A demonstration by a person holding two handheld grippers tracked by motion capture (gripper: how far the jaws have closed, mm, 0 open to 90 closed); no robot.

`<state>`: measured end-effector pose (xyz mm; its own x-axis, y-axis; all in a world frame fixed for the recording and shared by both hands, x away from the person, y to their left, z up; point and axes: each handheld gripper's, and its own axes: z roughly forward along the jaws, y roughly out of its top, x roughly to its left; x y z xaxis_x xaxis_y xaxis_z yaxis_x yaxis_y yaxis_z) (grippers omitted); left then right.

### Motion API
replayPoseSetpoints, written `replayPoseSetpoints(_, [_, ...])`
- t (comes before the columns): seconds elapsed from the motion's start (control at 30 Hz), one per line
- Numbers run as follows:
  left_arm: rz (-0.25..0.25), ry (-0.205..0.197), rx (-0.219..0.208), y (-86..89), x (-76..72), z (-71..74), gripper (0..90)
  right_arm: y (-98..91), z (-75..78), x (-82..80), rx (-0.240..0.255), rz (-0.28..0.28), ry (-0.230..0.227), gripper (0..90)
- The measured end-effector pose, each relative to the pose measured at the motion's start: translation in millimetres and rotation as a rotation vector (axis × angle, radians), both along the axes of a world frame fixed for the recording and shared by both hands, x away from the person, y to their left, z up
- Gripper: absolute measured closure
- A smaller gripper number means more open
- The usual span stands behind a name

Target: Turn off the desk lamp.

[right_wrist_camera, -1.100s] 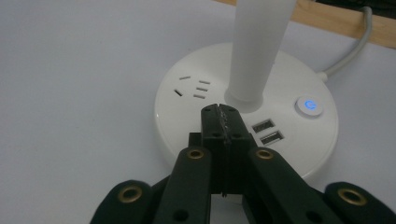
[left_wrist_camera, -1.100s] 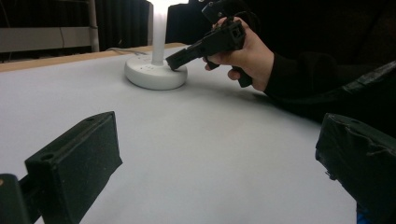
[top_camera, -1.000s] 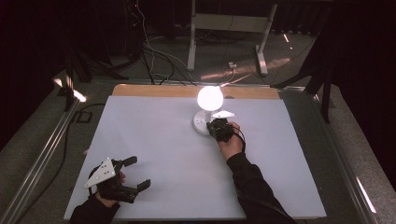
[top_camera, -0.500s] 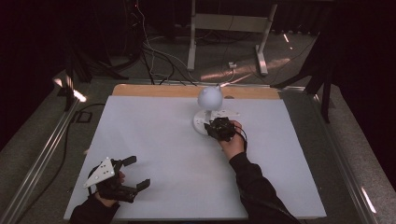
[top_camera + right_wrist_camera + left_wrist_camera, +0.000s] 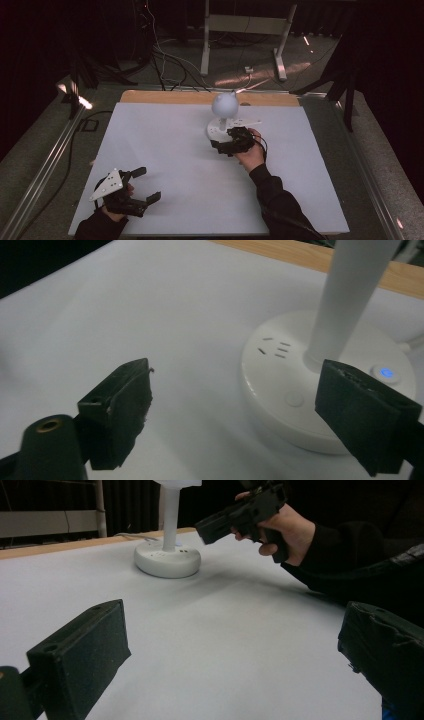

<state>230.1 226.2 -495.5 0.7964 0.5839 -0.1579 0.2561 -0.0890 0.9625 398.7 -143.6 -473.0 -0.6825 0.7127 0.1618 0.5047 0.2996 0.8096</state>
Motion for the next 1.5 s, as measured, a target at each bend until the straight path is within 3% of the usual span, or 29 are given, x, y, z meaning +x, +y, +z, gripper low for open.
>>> replayPoseSetpoints(0.07, [-0.001,0.000,0.000,-0.1,0.0,-0.1,0.6,-1.0,4.2,-1.8,0.014,0.040,0.002,1.5])
replayPoseSetpoints(0.13, [-0.001,0.001,-0.003,-0.2,0.2,-0.3,0.6,-1.4,7.1,-4.3,0.006,0.054,-0.017,0.0])
replayPoseSetpoints(0.17, [-0.001,0.001,-0.002,-0.3,0.3,-0.3,0.5,-1.3,9.1,-5.8,0.004,0.061,-0.004,0.0])
replayPoseSetpoints(0.3, [-0.002,0.003,-0.001,-0.6,0.7,-0.6,0.6,-2.6,14.1,-12.0,-0.039,0.072,-0.022,0.0])
replayPoseSetpoints(0.67, [-0.006,0.004,-0.001,-2.4,1.1,-0.6,0.6,-24.2,27.5,-28.9,0.023,0.148,-0.002,0.0])
replayPoseSetpoints(1.17, [-0.013,0.002,0.000,-3.3,2.2,-0.1,0.6,-70.0,34.1,-68.6,0.057,0.117,-0.045,0.0])
replayPoseSetpoints(1.5, [-0.012,-0.002,0.000,-2.6,1.9,0.3,0.6,-103.4,16.9,-94.5,0.059,0.074,-0.080,0.0])
